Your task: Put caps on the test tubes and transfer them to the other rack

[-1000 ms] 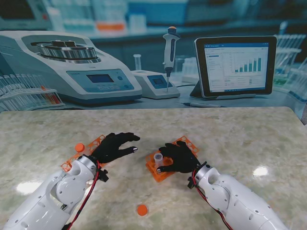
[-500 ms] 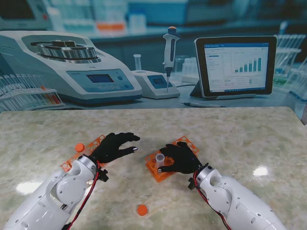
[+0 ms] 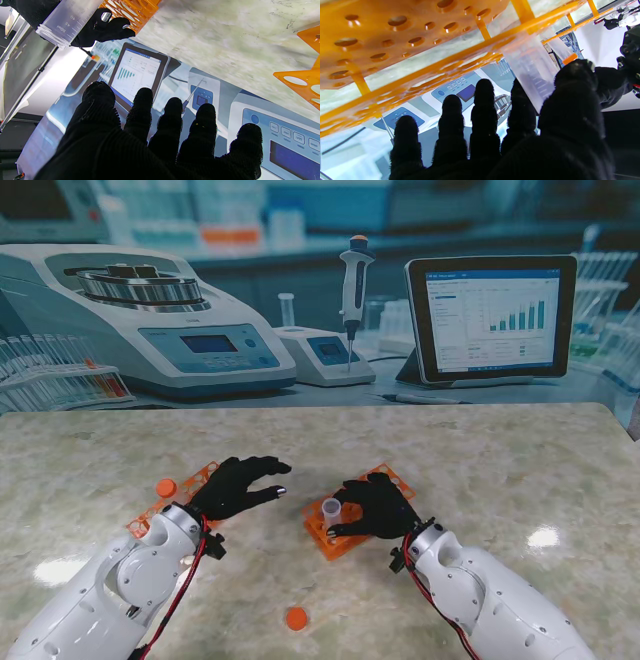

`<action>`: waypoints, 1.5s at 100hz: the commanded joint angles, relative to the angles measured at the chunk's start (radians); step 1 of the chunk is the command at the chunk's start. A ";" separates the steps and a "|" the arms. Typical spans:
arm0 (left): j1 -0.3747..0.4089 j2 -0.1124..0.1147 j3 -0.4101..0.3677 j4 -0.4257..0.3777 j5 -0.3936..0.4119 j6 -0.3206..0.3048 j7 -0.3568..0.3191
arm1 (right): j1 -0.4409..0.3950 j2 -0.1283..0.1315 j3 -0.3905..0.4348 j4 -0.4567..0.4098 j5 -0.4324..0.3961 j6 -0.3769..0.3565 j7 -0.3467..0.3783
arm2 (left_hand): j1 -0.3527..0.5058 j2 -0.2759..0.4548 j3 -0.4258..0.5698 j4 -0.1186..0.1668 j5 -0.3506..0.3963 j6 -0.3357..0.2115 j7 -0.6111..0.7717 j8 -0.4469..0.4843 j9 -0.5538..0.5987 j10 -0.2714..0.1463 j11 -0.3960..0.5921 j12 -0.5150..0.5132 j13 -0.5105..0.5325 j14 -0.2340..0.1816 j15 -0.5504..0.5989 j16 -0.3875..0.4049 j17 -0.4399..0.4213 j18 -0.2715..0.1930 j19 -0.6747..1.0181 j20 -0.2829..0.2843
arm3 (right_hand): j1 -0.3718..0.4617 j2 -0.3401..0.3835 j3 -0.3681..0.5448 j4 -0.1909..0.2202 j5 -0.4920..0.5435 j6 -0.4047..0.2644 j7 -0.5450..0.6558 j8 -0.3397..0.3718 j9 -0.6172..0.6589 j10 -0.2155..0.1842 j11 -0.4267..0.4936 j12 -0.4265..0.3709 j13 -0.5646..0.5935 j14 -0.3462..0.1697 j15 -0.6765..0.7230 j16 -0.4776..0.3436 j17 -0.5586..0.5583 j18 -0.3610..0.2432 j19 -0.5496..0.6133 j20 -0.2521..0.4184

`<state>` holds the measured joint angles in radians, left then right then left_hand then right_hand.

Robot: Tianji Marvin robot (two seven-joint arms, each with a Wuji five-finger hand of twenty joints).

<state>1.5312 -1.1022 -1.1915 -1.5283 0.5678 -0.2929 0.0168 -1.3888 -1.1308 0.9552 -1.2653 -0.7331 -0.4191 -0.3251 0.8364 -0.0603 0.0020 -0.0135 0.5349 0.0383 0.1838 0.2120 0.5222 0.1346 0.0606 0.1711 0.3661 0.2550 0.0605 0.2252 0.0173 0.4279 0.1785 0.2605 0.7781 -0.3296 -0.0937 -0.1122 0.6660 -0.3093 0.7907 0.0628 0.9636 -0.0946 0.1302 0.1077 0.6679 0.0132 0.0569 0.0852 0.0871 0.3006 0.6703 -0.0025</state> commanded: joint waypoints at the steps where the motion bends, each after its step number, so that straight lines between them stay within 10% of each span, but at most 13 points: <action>1: 0.002 0.001 -0.001 -0.004 0.001 0.002 -0.004 | -0.007 -0.008 0.001 -0.011 0.004 -0.001 0.002 | 0.007 0.044 -0.016 0.010 0.007 -0.015 -0.005 -0.002 -0.009 0.000 -0.016 -0.024 0.005 -0.025 -0.006 0.005 -0.010 -0.024 -0.055 0.013 | 0.113 0.022 0.088 0.057 0.122 -0.163 0.124 0.033 0.036 -0.049 0.020 0.018 0.034 -0.036 0.015 0.010 0.001 0.018 0.015 0.015; 77: 0.005 0.001 -0.005 -0.006 0.002 0.000 -0.001 | -0.047 -0.013 0.053 -0.109 0.057 0.003 0.035 | 0.007 0.047 -0.016 0.010 0.008 -0.011 -0.005 -0.002 -0.009 -0.001 -0.016 -0.023 0.006 -0.025 -0.005 0.006 -0.010 -0.024 -0.056 0.013 | 0.094 0.054 0.154 0.036 0.177 -0.112 0.112 0.123 0.095 -0.037 0.050 0.036 0.106 -0.044 0.050 0.033 0.027 0.024 0.038 0.033; 80: 0.005 0.001 -0.005 -0.006 0.002 -0.001 -0.001 | -0.049 -0.013 0.056 -0.114 0.058 0.003 0.037 | 0.008 0.046 -0.016 0.010 0.007 -0.009 -0.005 -0.002 -0.008 -0.001 -0.016 -0.023 0.006 -0.024 -0.005 0.006 -0.010 -0.024 -0.056 0.013 | -0.068 -0.020 0.496 -0.071 0.179 -0.109 0.103 0.143 0.095 -0.035 0.054 0.047 0.104 -0.044 0.059 0.039 0.024 0.023 0.042 0.047; 83: 0.005 0.001 -0.005 -0.006 0.002 -0.001 -0.001 | -0.051 -0.013 0.059 -0.119 0.060 0.004 0.039 | 0.008 0.046 -0.016 0.010 0.008 -0.015 -0.004 -0.002 -0.008 0.000 -0.016 -0.023 0.006 -0.023 -0.005 0.006 -0.010 -0.024 -0.056 0.013 | -0.102 -0.031 0.572 -0.095 0.175 -0.111 0.106 0.154 0.099 -0.033 0.053 0.048 0.109 -0.042 0.058 0.039 0.027 0.022 0.041 0.048; 121: 0.006 0.001 -0.006 -0.007 0.001 -0.001 0.001 | -0.072 -0.015 0.083 -0.169 0.071 0.007 0.041 | 0.007 0.048 -0.016 0.010 0.008 -0.011 -0.005 -0.002 -0.007 0.000 -0.015 -0.023 0.006 -0.023 -0.005 0.006 -0.009 -0.025 -0.056 0.013 | -0.088 0.012 0.663 -0.098 0.176 -0.093 0.108 0.297 0.143 -0.014 0.076 0.095 0.167 -0.044 0.087 0.063 0.077 0.009 0.080 0.073; 150: 0.005 0.000 -0.004 -0.006 0.000 -0.002 0.000 | -0.077 -0.031 0.091 -0.182 0.135 0.002 0.026 | 0.009 0.050 -0.016 0.011 0.009 -0.012 -0.005 -0.002 -0.007 -0.001 -0.015 -0.023 0.009 -0.022 -0.004 0.006 -0.008 -0.025 -0.056 0.013 | -0.017 0.010 0.707 -0.087 0.170 -0.035 0.113 0.386 0.230 0.074 0.137 0.192 0.364 0.001 0.176 0.135 0.532 -0.135 0.283 0.156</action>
<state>1.5348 -1.1021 -1.1962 -1.5292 0.5686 -0.2948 0.0192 -1.4591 -1.1518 1.0461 -1.4369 -0.5962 -0.4180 -0.2934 0.8364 -0.0595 0.0020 -0.0135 0.5351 0.0386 0.1838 0.2120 0.5222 0.1346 0.0606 0.1711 0.3661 0.2549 0.0605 0.2252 0.0173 0.4273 0.1718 0.2605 0.5969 -0.4256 0.4267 -0.2444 0.7363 -0.1397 0.7912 0.3942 1.1636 -0.0410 0.2565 0.2812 0.9884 0.0084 0.1978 0.1969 0.5411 0.1970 0.8940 0.1330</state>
